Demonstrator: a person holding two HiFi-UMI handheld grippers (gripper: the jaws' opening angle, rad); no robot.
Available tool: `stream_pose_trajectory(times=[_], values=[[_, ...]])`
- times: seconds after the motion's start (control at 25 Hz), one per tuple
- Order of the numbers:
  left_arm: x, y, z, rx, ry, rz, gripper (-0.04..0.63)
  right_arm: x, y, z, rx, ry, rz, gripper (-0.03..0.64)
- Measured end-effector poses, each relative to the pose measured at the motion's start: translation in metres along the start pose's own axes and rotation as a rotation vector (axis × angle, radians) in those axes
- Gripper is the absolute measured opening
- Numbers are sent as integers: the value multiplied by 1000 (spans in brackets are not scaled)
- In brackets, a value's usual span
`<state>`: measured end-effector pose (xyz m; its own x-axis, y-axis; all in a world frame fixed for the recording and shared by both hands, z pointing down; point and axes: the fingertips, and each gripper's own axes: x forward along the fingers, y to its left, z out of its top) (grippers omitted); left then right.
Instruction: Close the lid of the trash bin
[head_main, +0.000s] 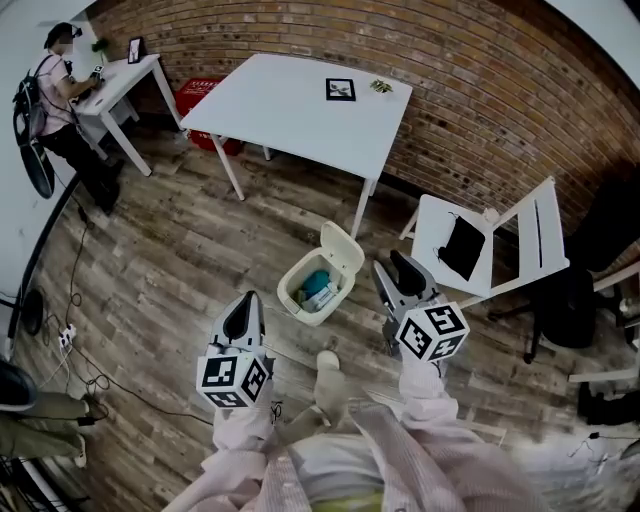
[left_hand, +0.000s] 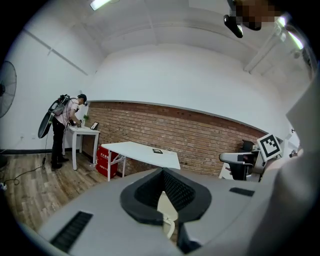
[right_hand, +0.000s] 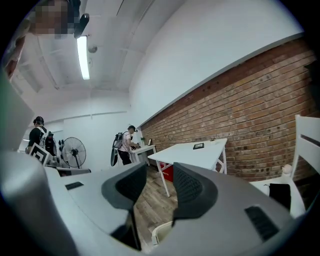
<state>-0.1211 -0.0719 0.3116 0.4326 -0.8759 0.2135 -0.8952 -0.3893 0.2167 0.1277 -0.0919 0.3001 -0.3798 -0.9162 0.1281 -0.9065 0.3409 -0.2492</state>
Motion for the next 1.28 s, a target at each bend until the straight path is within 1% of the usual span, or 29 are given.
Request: stream_pose_trajectory(times=[0.36,0.52,0.8,0.92,1.08,1.28], values=[[52,17,3,-30,28,17,-7,55,-36,1,37,32,0,161],[76,23,0,-42,39,22,-8,76,-51,-4,59,48,0,161],[118,18,-9,-52,79,3,-8,103,-86,-21,76,110,-6,161],[133,20,-14,-52,105,-2,-8,117,-97,-34,71,147,-3,161],[152,27,-28,-50,159,-10,-8,137,-103,-61,56,216,16,161],[168,33,-58,-36,253,-53,-8,154,-113,-104,62,275,-12,172]])
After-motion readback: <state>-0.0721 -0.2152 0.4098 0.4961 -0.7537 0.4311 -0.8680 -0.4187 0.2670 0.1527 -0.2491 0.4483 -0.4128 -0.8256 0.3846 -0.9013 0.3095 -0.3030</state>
